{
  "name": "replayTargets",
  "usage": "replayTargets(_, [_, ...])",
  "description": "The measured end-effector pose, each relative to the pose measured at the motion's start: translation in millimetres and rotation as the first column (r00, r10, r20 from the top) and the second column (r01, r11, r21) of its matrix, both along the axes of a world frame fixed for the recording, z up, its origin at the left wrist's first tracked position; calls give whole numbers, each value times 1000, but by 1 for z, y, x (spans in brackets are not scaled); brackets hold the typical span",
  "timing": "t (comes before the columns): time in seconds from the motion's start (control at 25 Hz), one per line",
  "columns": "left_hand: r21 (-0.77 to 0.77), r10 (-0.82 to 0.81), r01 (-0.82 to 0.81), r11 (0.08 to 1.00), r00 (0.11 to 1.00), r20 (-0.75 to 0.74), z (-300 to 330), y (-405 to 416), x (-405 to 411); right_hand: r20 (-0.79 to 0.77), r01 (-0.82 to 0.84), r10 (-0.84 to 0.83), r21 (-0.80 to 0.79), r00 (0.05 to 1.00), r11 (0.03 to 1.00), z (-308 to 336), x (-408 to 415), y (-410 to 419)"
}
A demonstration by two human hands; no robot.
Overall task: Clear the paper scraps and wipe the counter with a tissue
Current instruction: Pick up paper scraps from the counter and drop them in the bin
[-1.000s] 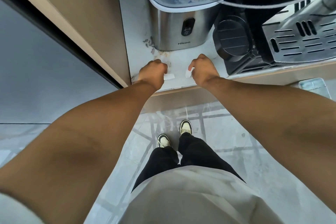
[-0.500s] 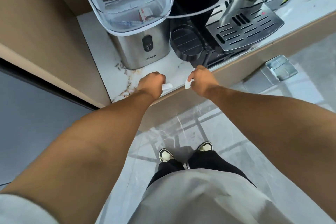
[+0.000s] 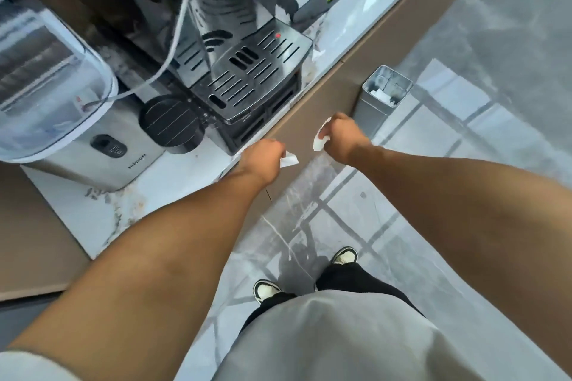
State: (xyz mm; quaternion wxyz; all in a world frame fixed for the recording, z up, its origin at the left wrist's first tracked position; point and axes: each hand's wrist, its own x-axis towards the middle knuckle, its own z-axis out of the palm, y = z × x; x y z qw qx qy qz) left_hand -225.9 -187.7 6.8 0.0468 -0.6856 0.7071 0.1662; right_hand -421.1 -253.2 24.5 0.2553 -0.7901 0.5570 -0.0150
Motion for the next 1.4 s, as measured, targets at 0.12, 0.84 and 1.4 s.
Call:
replayTargets(0.12, [-37,-86,86,996,996,-10,0,-47,-58,-10,88,-89,-11,996,996,6,-70,-26])
replayTargets(0.84, [-72,-259,256,964,965,-37,4,-260,-261,1,410,-410,8,912,912,-27,-297,-181])
replayTargets(1.4, [57,-241,255,965,954,-178,-46,-476,-304,-76,459,-453,90,888,884,-48,-309,-398])
